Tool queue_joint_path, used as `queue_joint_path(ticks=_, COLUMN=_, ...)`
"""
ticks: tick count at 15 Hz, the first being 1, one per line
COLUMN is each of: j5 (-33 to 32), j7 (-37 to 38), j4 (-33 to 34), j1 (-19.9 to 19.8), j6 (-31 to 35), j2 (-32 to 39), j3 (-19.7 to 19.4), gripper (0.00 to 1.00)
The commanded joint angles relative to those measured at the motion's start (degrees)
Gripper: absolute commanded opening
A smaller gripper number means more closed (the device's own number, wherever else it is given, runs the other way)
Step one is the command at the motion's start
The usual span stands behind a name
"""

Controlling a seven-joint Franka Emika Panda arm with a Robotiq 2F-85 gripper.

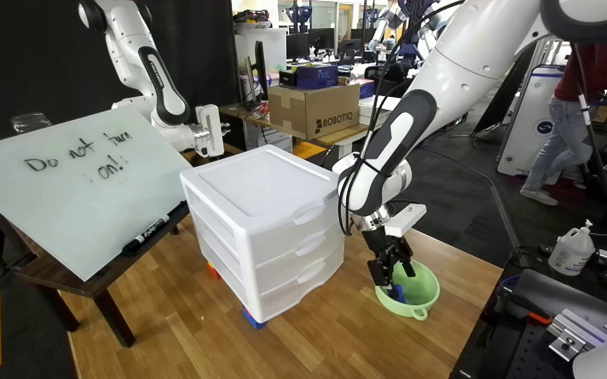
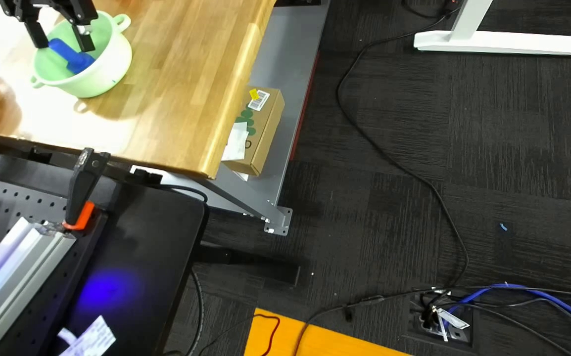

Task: Take the blue object out of the green pot

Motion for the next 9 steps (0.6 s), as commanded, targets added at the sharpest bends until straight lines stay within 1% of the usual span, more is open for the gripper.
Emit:
queue_joint_path(ticks=1, j5=-1.3, j7=0.3, j4=0.8, j1=-0.2, j6=-0.5, j2=0.3, j3=0.2, gripper=1.00)
queue_joint_path(ticks=2, j5=-1.0, j7=-0.2, j4=0.9, j1=-0.4, j6=-0.8, j2=0.3, j3=0.3, gripper=0.90)
queue_joint_path(ticks=3, j5=-0.9, j7=-0.6, j4=1.0, j1=-0.6, j6=-1.1, j2=0.3, j3=0.4, gripper=0.74)
queue_joint_path(ticks=9, j5=-0.8, j7=-1.0, j4=1.1, j1=-0.8, j6=-1.5, j2=0.3, j3=0.4, gripper=0.31)
